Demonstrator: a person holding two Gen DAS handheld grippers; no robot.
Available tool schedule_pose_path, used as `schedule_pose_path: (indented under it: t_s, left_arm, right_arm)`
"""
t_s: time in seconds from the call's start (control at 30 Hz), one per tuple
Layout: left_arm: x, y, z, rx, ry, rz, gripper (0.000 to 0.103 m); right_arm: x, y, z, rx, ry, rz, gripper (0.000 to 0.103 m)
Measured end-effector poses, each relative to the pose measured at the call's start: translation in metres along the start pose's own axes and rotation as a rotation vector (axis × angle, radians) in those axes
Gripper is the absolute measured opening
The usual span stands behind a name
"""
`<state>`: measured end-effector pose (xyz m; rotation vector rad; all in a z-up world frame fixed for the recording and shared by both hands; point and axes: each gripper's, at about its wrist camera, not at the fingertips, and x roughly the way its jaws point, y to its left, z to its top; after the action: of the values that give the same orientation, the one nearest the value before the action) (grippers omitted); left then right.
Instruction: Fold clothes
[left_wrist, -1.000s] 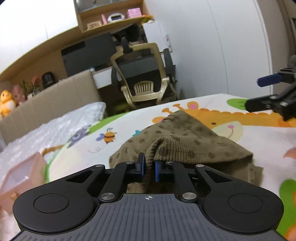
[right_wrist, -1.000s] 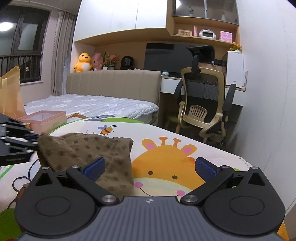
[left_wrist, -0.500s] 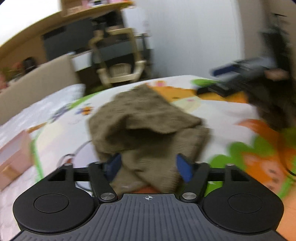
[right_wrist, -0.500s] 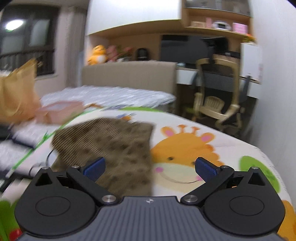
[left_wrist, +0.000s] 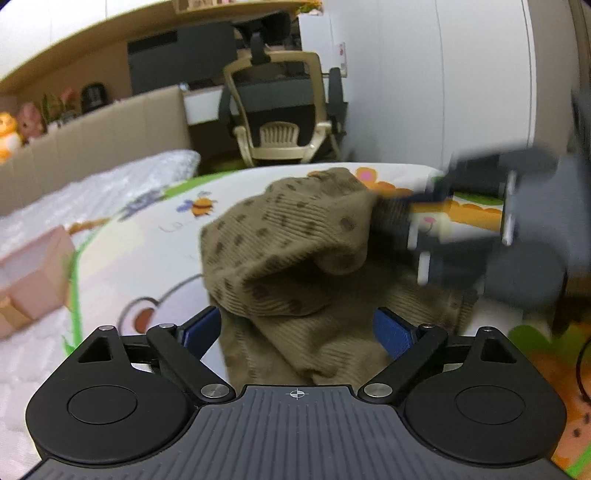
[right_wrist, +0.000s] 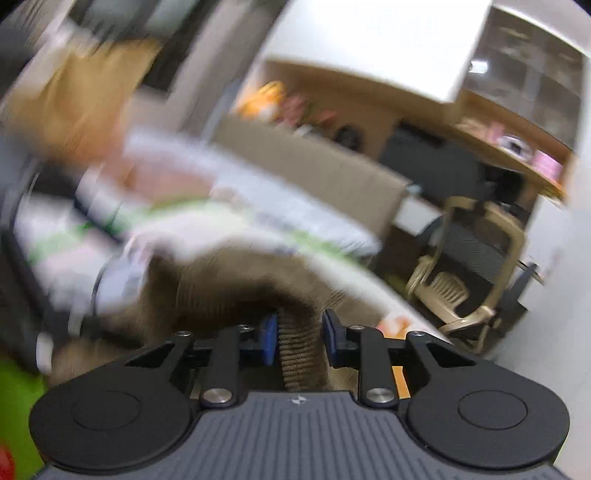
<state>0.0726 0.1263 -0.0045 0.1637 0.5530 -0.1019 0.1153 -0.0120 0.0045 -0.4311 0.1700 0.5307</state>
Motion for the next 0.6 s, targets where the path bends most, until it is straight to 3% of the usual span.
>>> schedule_pose_path:
  t_s: [0.2, 0.33, 0.4, 0.43, 0.47, 0.57, 0.6]
  left_arm:
    - [0.031, -0.017, 0.010, 0.035, -0.020, 0.019, 0.095]
    - [0.045, -0.032, 0.018, 0.124, -0.106, 0.134, 0.095]
    - [0.045, -0.031, 0.019, 0.168, -0.142, 0.187, 0.074]
    - [0.044, -0.028, 0.019, 0.182, -0.139, 0.195, 0.044]
    - [0.041, -0.025, 0.018, 0.193, -0.137, 0.199, 0.031]
    - [0.019, -0.018, 0.013, 0.204, -0.140, 0.192, 0.014]
    - [0.011, -0.016, 0.011, 0.211, -0.141, 0.187, 0.014]
  right_arm:
    - [-0.021, -0.014, 0.018, -0.004, -0.060, -0.031, 0.023]
    - [-0.021, -0.017, 0.020, -0.005, -0.065, -0.043, 0.022]
    - [-0.021, -0.018, 0.018, -0.002, -0.057, -0.046, 0.022]
    - [-0.019, -0.019, 0.016, -0.003, -0.049, -0.046, 0.022]
    - [-0.019, -0.020, 0.013, -0.004, -0.040, -0.044, 0.022]
    - [-0.021, -0.022, 0.003, -0.001, -0.006, -0.022, 0.022]
    - [-0.024, -0.021, -0.002, -0.004, 0.006, -0.009, 0.022]
